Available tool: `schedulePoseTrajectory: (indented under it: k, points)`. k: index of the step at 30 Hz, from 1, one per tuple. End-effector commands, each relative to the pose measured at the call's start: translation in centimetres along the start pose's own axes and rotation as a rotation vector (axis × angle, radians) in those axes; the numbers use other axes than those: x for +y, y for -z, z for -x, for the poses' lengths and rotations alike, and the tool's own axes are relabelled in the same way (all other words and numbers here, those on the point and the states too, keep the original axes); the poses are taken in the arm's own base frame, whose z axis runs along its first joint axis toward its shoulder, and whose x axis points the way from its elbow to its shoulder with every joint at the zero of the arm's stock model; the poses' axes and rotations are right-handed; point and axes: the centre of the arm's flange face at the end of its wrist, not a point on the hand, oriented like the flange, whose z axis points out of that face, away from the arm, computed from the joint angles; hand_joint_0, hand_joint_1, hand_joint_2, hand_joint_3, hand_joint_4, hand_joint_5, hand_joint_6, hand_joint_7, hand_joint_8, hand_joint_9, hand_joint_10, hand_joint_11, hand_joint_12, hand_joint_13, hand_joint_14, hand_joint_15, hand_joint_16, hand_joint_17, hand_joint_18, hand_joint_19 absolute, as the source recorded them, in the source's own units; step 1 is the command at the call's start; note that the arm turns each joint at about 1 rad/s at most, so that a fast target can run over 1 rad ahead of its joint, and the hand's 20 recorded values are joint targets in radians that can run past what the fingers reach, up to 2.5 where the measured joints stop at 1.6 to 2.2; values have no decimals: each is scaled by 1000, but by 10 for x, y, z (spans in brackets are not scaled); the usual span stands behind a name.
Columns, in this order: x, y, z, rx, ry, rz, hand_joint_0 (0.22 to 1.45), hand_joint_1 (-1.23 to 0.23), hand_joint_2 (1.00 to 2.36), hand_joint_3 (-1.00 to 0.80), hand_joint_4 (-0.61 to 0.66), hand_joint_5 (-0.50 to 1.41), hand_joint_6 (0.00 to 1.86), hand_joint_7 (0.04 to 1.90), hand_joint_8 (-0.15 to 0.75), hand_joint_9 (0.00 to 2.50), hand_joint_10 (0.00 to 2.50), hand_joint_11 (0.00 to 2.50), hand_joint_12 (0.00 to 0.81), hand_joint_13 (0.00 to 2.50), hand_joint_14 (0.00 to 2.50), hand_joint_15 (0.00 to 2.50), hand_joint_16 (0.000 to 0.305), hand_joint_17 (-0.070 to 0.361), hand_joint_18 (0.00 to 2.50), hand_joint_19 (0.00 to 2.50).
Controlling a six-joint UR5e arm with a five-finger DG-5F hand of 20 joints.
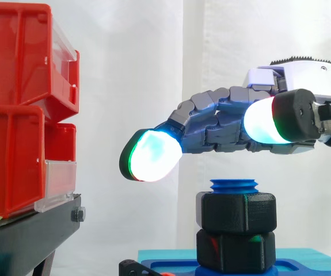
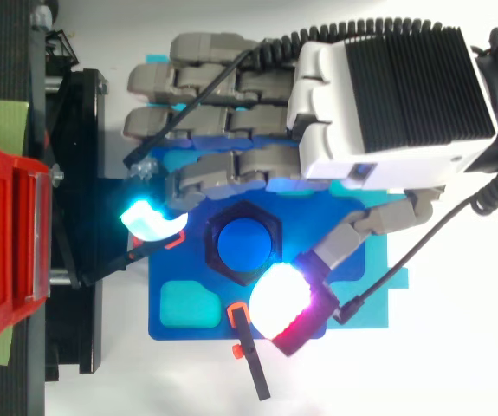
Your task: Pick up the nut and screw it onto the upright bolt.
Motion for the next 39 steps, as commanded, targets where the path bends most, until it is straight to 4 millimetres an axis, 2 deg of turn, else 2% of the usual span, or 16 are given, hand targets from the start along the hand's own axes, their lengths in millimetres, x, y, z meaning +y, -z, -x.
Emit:
schedulePoseTrajectory:
  k: [1, 25, 39]
  points:
    - [5, 1, -5, 18, -8, -1, 394, -337, 1000, -500, 43, -237, 500, 541, 183, 143, 0, 0, 346, 0, 0, 0, 46, 104, 0, 0]
    - [7, 5, -13, 70, -11, -16, 393, -321, 1000, -500, 96, -199, 501, 631, 210, 213, 0, 0, 360, 0, 0, 0, 48, 108, 0, 0]
    - [-4, 8, -15, 82, -11, -30, 399, -323, 1000, -500, 106, -190, 501, 666, 219, 254, 0, 0, 365, 0, 0, 0, 48, 108, 0, 0]
